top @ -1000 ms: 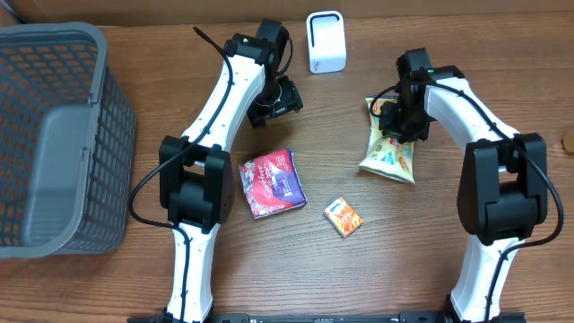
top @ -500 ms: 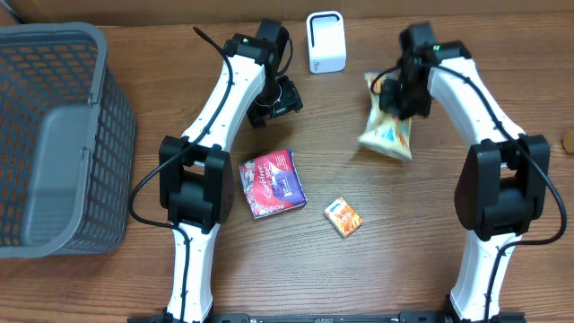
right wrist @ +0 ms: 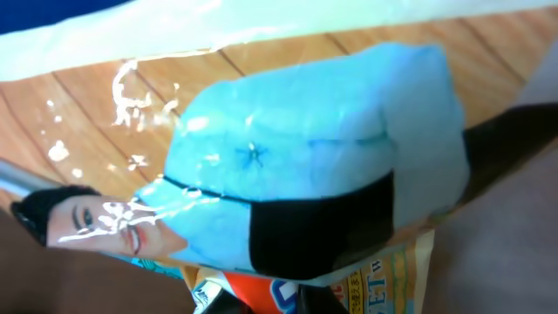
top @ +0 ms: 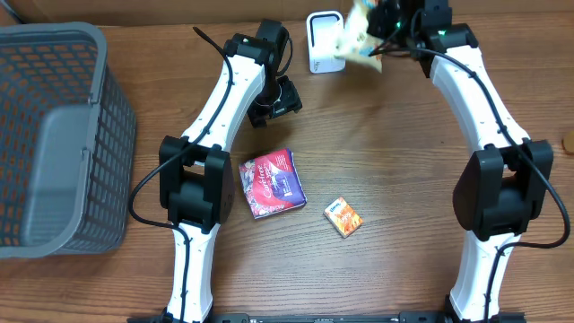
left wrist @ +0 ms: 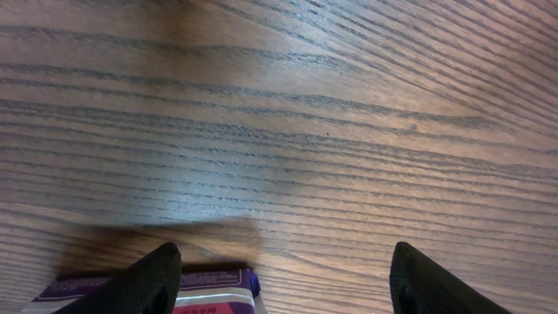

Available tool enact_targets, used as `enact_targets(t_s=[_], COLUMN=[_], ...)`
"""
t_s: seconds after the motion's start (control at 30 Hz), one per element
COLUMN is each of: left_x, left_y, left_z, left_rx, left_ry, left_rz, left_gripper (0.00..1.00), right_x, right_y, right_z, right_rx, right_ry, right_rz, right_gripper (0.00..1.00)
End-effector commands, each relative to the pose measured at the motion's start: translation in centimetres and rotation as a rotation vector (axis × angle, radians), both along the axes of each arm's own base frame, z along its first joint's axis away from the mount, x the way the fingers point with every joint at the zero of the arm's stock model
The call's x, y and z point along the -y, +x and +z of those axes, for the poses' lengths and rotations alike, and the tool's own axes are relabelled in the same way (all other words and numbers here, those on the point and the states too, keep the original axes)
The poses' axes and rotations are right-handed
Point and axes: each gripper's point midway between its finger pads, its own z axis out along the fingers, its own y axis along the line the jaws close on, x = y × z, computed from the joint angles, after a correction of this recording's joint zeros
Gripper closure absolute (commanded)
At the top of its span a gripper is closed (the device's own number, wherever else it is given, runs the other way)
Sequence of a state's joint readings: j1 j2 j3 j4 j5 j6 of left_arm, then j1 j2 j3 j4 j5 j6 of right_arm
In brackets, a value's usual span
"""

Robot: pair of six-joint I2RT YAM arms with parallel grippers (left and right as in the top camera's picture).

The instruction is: Scan the item barcode

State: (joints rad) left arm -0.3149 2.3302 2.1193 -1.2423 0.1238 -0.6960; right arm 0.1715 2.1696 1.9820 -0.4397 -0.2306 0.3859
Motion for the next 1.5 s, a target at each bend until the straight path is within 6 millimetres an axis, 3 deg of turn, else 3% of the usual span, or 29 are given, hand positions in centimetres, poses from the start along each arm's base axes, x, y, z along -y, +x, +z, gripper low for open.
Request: enact_targets(t_s=[0.0,0.13,0.33,0.47,0.7,0.9,1.1,1.3,1.47], left_x=[0.6,0.6,0.8,0.8,0.9,0.9,1.0,0.9,0.9], left_y=[0.0,0.0,-0.1,0.0,0.3,0.3,0.3,0.3,0.3], left_z=[0.9,0.9,0.9,0.9,0.9,0.9,0.9,0.9,0.9], left_rx=[0.021,0.021,0.021,0.024,0.039,0.039,0.039,0.039,0.038], left_ry=[-0.008,-0.009,-0.009,-0.009,-0.014,-0.014,-0.014,-0.014,-0.013], left_rz=[-0.033,-0.034,-0.038,-0.038,-0.038,-0.038,-0.038,-0.038,-0.038], left_gripper=[0.31,0.31,0.31,0.36,0.36,0.35,0.35,0.34,0.33], right_x=[-2.6,-4.1,-6.4,-7.3,-6.9,-5.3,-5.0,-4.9,-2.4], right_y=[0.6,2.1,3.7,3.8,4.0,4.5,5.1,5.1,5.0], right_z=[2.6,1.2,-4.3,-4.8,-3.6,-1.1,2.0,2.9,6.0], right_rx=[0.095,0.148,0.164,0.200,0.240,0.287,0.380,0.402,0.437], right_ry=[0.018,-0.027,-0.112,-0.172,-0.203,-0.189,-0.154,-0.149,-0.156], right_rz=[0.017,-0.035,-0.045,0.004,0.006,-0.026,-0.048,-0.053,-0.118], right_gripper=[0.96,0.96,0.96,0.96,0.96,0.96,0.96,0.96,0.96])
